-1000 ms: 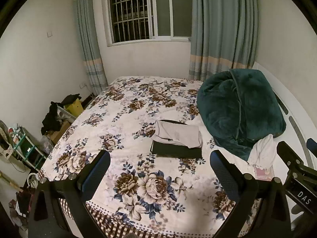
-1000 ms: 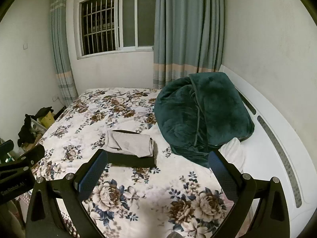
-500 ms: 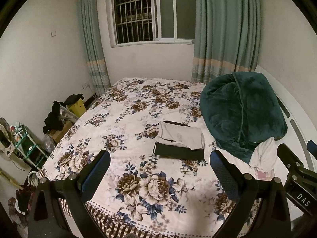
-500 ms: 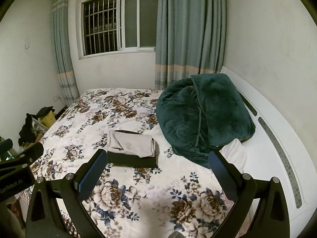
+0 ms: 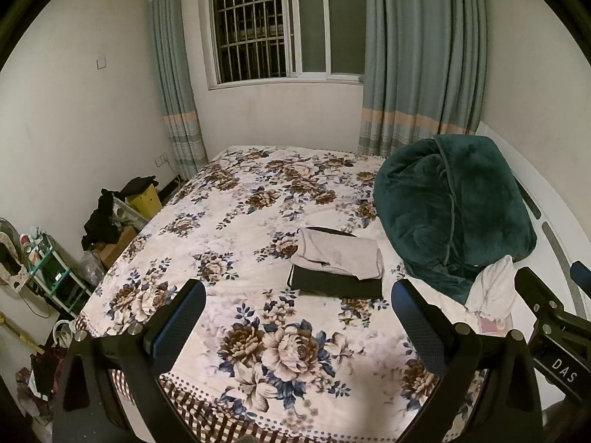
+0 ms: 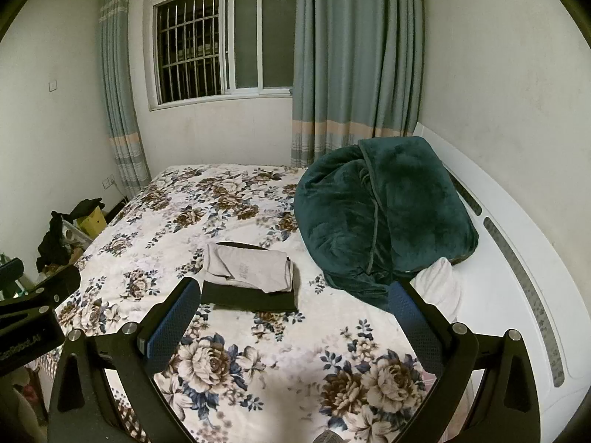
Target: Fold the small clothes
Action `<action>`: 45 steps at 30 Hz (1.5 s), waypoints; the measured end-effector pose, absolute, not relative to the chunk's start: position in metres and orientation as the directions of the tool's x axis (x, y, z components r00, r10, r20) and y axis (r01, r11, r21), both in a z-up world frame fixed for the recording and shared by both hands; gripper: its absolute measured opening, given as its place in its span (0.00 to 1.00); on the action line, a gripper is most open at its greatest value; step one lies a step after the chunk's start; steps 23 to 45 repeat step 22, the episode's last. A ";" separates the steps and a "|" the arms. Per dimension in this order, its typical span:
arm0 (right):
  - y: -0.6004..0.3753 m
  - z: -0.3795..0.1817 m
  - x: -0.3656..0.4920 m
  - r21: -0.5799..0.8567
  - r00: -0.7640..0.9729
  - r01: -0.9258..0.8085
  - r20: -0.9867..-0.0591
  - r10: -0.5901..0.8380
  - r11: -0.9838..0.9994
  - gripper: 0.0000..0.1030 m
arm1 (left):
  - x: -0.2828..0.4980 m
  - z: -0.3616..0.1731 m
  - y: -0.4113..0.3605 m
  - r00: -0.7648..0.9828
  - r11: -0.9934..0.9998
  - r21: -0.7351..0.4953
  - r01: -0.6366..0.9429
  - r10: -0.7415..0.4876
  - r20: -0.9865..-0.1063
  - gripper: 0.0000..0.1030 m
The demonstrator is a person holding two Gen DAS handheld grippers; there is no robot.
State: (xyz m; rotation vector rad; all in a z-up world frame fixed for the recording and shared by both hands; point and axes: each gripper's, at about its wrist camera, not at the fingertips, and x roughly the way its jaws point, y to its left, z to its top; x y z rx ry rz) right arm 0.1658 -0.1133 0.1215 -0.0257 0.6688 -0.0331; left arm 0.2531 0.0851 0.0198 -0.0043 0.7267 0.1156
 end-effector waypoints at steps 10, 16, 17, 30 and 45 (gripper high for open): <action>-0.114 0.121 0.166 -0.035 0.785 0.024 -0.618 -0.040 0.999 1.00 | 0.252 0.020 0.086 0.740 0.994 0.036 -0.108 0.105 -0.664 1.00; -0.113 0.121 0.165 -0.035 0.784 0.022 -0.619 -0.039 0.999 1.00 | 0.252 0.020 0.086 0.740 0.993 0.036 -0.111 0.107 -0.665 1.00; -0.113 0.121 0.165 -0.035 0.784 0.023 -0.619 -0.039 0.999 1.00 | 0.251 0.020 0.087 0.739 0.993 0.035 -0.114 0.109 -0.664 1.00; -0.114 0.121 0.165 -0.033 0.786 0.025 -0.617 -0.040 0.999 1.00 | 0.249 0.024 0.095 0.747 0.992 0.035 -0.122 0.115 -0.655 1.00; -0.114 0.121 0.165 -0.033 0.786 0.025 -0.617 -0.040 0.999 1.00 | 0.249 0.024 0.095 0.747 0.992 0.035 -0.122 0.115 -0.655 1.00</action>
